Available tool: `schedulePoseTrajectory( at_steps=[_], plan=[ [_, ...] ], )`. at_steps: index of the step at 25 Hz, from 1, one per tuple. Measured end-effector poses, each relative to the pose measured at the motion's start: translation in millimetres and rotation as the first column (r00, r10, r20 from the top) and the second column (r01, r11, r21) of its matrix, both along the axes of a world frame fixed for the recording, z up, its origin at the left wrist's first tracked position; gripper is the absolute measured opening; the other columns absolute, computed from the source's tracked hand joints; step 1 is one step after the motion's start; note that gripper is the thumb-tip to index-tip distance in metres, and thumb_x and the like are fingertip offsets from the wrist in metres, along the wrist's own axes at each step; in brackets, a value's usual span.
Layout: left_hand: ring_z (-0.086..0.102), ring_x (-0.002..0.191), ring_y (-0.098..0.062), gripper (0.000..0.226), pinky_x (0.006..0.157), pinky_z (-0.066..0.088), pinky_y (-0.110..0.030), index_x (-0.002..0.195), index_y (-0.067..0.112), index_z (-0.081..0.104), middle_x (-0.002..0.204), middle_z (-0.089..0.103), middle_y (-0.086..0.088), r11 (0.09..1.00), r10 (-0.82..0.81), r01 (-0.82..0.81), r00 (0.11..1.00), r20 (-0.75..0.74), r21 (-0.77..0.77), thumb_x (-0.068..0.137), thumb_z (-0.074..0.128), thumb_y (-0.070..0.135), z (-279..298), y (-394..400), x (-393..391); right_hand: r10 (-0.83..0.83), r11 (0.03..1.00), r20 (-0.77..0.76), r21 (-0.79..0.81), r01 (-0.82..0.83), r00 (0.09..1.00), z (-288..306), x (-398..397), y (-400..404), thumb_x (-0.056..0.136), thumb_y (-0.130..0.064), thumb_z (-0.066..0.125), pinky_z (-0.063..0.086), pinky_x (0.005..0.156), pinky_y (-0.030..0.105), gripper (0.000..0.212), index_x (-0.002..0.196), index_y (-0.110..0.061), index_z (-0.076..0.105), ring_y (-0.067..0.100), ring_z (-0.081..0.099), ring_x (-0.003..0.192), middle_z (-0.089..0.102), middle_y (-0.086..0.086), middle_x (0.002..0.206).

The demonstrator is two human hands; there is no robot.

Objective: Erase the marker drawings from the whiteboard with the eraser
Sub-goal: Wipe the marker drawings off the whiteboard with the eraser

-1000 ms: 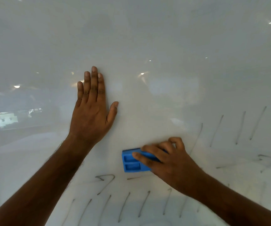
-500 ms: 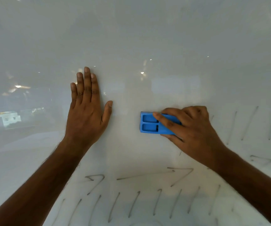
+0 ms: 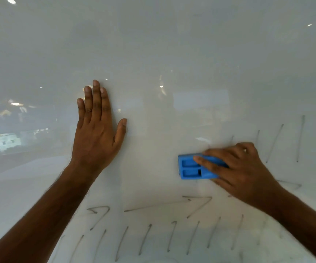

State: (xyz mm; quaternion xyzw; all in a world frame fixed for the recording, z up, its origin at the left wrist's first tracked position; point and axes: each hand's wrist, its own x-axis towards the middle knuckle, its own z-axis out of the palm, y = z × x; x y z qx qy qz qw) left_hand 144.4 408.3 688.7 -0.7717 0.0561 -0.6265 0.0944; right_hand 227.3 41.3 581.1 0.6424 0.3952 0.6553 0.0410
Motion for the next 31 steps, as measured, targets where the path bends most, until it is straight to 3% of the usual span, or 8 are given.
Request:
schedulePoseTrajectory(
  at_steps=[4, 7, 12, 15, 20, 24, 31],
  plan=[
    [-0.008, 0.168, -0.039, 0.083, 0.137, -0.001, -0.053, 0.171, -0.004, 0.002, 0.18, -0.005, -0.022, 1.0, 0.002, -0.002, 1.0, 0.014, -0.018, 0.113, 0.034, 0.047, 0.2, -7.0, 2.7, 0.013, 0.979, -0.07, 0.205, 0.001, 0.997, 49.2, 2.6, -1.9, 0.098, -0.049, 0.059, 0.039, 0.086, 0.047, 0.057, 0.153, -0.034, 0.047, 0.027, 0.054, 0.097, 0.057, -0.006, 0.137],
    [-0.007, 0.168, -0.039, 0.082, 0.137, -0.002, -0.053, 0.17, -0.004, 0.003, 0.18, -0.004, -0.023, 1.0, 0.009, -0.009, 0.999, 0.03, -0.013, 0.114, 0.033, 0.047, 0.8, -11.4, 5.1, 0.062, 0.961, -0.095, 0.274, -0.034, 0.994, 45.5, -0.5, 20.0, 0.096, -0.049, 0.06, 0.039, 0.087, 0.047, 0.057, 0.15, -0.034, 0.05, 0.026, 0.051, 0.098, 0.059, -0.006, 0.137],
    [-0.008, 0.168, -0.038, 0.08, 0.137, -0.003, -0.051, 0.171, -0.003, 0.002, 0.181, -0.004, -0.022, 1.0, 0.008, -0.007, 0.999, 0.034, -0.013, 0.114, 0.032, 0.046, 0.9, -16.9, 6.8, 0.001, 1.0, -0.043, -0.015, -0.001, 0.999, -37.2, -3.2, 16.3, 0.098, -0.029, 0.059, 0.041, 0.09, 0.048, 0.057, 0.154, -0.032, 0.047, 0.023, 0.056, 0.101, 0.06, -0.003, 0.139],
    [-0.008, 0.168, -0.037, 0.08, 0.137, -0.005, -0.049, 0.171, -0.002, 0.002, 0.181, -0.005, -0.021, 1.0, 0.0, 0.0, 1.0, 0.022, -0.012, 0.114, 0.032, 0.045, 1.1, -17.1, 5.5, -0.013, 0.995, 0.002, -0.101, 0.013, 1.0, -47.2, 1.6, -13.8, 0.099, -0.023, 0.059, 0.042, 0.09, 0.049, 0.055, 0.153, -0.03, 0.05, 0.023, 0.057, 0.104, 0.063, 0.0, 0.138],
    [-0.006, 0.168, -0.036, 0.082, 0.138, 0.0, -0.052, 0.171, -0.003, 0.004, 0.181, -0.003, -0.021, 0.999, -0.012, 0.014, 0.999, -0.032, 0.042, 0.113, 0.034, 0.046, -2.2, -30.0, 6.6, -0.026, 0.99, -0.048, 0.139, 0.032, 0.999, 14.1, 12.9, -45.3, 0.098, -0.043, 0.057, 0.039, 0.087, 0.047, 0.058, 0.154, -0.035, 0.043, 0.028, 0.057, 0.097, 0.06, -0.003, 0.136],
    [-0.003, 0.168, -0.038, 0.082, 0.138, 0.003, -0.053, 0.17, -0.005, 0.007, 0.18, 0.001, -0.023, 0.995, -0.036, 0.038, 0.999, -0.02, 0.096, 0.113, 0.036, 0.046, -1.8, -62.3, 19.8, 0.042, 0.962, -0.114, 0.272, -0.009, 0.993, 43.4, 12.7, -28.1, 0.097, -0.051, 0.058, 0.041, 0.088, 0.048, 0.057, 0.151, -0.035, 0.049, 0.026, 0.055, 0.099, 0.056, -0.007, 0.137],
    [-0.003, 0.168, -0.039, 0.081, 0.138, 0.002, -0.054, 0.17, -0.005, 0.008, 0.18, 0.001, -0.024, 0.994, -0.038, 0.039, 0.999, -0.01, 0.104, 0.113, 0.036, 0.045, -4.3, -85.0, 30.2, -0.035, 0.999, -0.081, -0.012, 0.034, 0.996, -41.5, 14.5, -52.6, 0.095, -0.032, 0.06, 0.041, 0.093, 0.048, 0.064, 0.156, -0.031, 0.04, 0.021, 0.058, 0.103, 0.057, -0.003, 0.139]
  ],
)
